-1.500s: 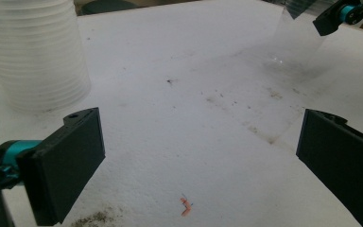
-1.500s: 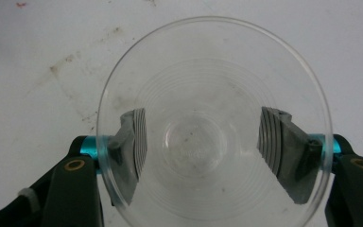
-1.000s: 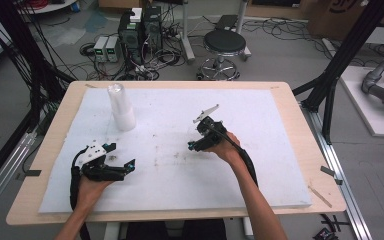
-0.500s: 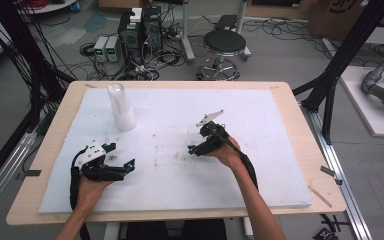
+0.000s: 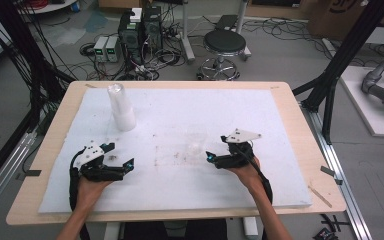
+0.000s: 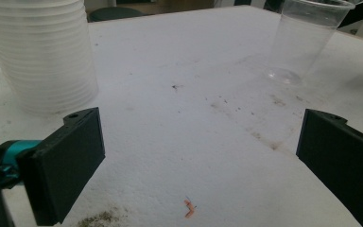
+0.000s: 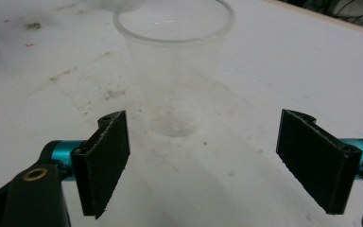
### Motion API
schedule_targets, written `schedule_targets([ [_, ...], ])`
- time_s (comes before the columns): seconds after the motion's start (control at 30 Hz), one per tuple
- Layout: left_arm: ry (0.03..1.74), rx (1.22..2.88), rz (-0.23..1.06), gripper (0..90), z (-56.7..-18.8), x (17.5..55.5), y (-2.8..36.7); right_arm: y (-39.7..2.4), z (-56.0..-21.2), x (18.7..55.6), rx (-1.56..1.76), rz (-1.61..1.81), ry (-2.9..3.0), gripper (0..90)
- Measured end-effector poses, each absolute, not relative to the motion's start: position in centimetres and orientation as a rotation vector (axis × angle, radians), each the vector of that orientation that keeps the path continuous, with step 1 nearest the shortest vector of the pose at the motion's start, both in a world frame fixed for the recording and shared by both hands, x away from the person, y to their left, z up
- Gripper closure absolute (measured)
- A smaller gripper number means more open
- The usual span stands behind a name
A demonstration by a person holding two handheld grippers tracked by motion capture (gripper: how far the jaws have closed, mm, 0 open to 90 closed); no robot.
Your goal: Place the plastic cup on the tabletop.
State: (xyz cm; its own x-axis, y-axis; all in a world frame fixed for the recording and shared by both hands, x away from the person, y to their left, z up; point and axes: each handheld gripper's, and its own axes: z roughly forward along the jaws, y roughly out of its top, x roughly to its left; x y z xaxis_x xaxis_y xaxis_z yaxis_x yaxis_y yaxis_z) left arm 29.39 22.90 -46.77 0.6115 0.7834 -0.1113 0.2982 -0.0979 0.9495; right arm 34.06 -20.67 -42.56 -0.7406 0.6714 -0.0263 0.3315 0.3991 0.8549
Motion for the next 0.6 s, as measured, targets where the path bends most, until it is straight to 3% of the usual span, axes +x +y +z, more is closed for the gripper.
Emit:
schedule_targets([
  [0.6, 0.912, 1.647, 0.528, 1.7, -46.8, 29.2, 23.1, -25.8, -44.9, 31.8, 1.008, 1.397, 1.977, 18.1],
])
